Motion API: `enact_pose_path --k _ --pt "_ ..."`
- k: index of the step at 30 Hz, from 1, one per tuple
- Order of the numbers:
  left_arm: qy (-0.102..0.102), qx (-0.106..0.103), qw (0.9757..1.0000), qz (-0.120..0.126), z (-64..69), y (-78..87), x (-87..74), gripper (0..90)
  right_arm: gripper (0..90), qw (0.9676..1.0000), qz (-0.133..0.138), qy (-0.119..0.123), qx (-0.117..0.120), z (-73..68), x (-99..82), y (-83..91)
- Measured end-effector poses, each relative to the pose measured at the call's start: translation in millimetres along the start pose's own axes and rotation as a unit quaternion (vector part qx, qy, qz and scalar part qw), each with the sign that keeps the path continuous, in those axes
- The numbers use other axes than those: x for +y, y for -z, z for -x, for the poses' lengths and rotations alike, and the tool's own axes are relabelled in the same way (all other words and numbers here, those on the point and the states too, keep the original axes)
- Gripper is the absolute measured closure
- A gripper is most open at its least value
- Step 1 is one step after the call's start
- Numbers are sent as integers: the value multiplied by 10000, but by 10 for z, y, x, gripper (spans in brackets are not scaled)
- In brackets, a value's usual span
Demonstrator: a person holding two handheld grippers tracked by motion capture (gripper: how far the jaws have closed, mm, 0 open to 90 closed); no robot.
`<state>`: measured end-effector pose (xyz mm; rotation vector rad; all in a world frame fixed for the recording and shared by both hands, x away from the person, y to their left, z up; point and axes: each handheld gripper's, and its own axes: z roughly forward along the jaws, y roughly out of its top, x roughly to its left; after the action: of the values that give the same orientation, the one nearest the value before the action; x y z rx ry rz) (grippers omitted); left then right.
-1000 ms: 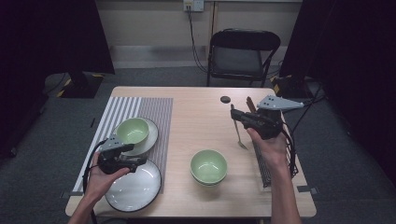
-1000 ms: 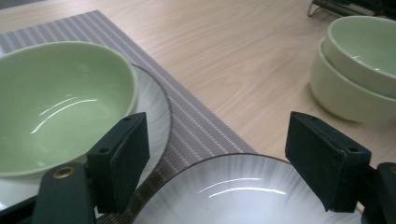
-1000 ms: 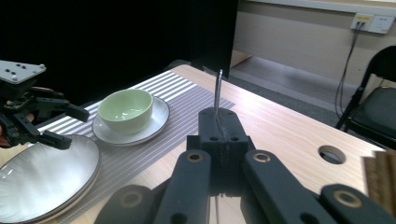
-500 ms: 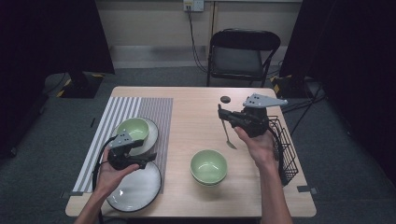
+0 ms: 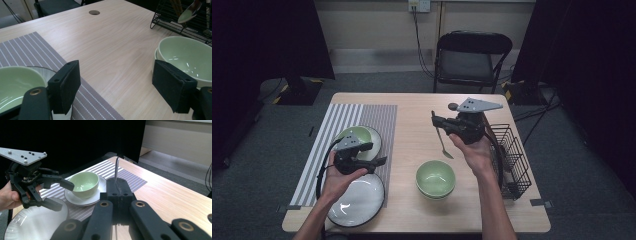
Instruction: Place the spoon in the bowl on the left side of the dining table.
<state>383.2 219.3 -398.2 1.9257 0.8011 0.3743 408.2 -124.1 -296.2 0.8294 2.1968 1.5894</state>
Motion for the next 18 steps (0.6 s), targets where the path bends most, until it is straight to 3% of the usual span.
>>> enact_pose_path --k 11,15,18 --pt "-33 -124 9995 287 48 -56 187 250 900 9996 -20 44 277 -111 66 -280" --pt "-238 -77 9993 293 76 -74 279 252 900 9993 -55 22 368 -137 66 -398" --pt "-278 -114 9989 369 91 -83 353 262 900 9991 -84 -3 415 -142 72 -496"
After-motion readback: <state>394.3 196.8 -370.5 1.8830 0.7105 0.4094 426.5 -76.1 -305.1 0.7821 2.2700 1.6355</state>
